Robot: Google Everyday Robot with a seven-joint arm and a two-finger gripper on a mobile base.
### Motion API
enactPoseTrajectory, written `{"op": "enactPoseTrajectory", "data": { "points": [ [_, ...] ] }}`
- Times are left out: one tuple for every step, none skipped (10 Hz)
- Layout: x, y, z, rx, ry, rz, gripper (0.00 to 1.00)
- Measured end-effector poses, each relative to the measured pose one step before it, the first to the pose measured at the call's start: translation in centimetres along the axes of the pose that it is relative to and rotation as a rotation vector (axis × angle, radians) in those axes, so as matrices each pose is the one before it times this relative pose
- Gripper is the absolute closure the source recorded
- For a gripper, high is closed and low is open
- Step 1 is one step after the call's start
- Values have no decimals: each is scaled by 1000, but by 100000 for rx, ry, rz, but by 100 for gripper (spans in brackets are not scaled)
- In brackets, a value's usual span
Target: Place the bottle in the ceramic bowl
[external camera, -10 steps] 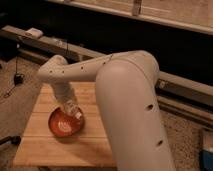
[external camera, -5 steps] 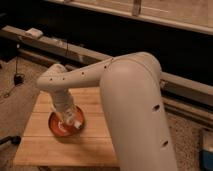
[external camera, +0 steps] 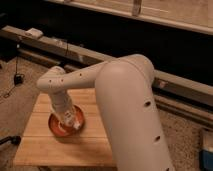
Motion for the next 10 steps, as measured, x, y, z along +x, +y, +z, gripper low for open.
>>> {"op": "enactPoseTrajectory", "data": {
  "points": [
    [-143,67,21,-93,45,-300,20],
    [-64,-55,4,-26,41,-17,20],
    [-67,-49,-3,-129,-85,116,20],
    [-44,-72,-66,12,-150,109,20],
    [-16,-150,-161,178,-335,246,20],
    [118,-287,-192,320,-340,823,20],
    [50,-999,-665,738,-1516,2735,20],
    [35,-932,-613,565,-1267,2224,20],
    [194,-864,-306,615,-340,1685,20],
    [-277,309,-10,-443,-761,-305,20]
  ]
}}
